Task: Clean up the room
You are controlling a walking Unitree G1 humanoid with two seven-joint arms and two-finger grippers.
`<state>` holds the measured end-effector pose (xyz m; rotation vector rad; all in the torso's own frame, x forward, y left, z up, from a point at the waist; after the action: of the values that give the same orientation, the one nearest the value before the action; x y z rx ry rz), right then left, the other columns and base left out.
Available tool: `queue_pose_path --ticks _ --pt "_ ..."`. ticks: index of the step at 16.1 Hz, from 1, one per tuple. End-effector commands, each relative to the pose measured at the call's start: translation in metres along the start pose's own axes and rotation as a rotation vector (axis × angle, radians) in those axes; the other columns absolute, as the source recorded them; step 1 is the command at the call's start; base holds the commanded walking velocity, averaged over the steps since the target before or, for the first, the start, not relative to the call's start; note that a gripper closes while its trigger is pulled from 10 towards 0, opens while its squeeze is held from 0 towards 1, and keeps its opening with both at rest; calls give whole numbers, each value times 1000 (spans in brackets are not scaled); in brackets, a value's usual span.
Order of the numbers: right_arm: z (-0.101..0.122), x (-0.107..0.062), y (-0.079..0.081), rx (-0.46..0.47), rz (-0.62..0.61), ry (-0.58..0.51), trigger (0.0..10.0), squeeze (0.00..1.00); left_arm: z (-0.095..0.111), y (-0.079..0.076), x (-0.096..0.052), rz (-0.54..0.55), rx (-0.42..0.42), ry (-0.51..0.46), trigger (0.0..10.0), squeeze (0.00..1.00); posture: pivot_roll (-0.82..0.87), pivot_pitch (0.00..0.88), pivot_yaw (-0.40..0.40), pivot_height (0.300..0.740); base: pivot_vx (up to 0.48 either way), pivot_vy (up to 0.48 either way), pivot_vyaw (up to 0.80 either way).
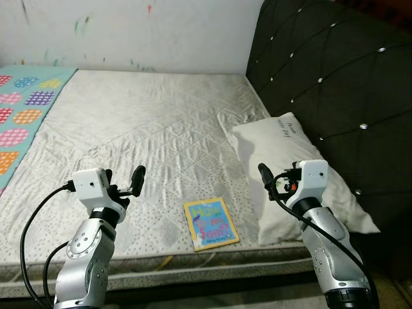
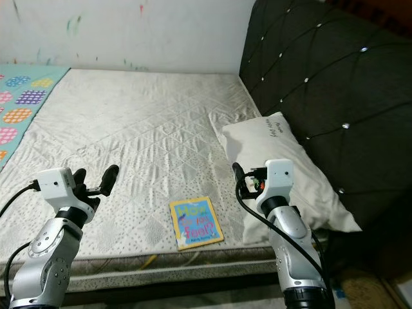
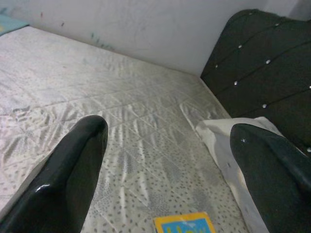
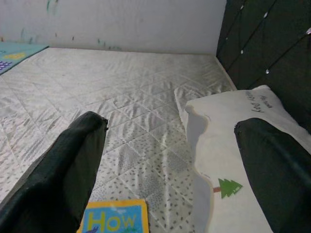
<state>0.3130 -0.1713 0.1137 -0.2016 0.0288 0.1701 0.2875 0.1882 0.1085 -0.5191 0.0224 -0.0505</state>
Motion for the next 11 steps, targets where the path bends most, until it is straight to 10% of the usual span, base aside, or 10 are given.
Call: queue_pose_path --ticks 1,11 --pt "4 0 -4 -12 -10 -11 10000 0 1 -3 0 -14 1 -1 10000 0 -30 0 -47 740 461 0 0" --pt "0 -3 -8 -21 -20 -3 10000 0 -6 -3 1 14 -12 23 10000 0 -34 0 -41 740 164 0 0"
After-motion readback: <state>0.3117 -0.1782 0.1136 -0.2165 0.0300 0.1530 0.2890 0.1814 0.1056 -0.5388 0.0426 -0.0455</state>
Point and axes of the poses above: a point about 5 cm out from each wrist's last joint towards the gripper, its own x axis pointing out of the wrist towards the gripper, its own z axis along the axis of the wrist's last joint, y = z × x, the point moved 1 cm from there along x, pointing out of the wrist towards the gripper, and after that the axes turned 14 degrees about -x, right-handed, at the moved point
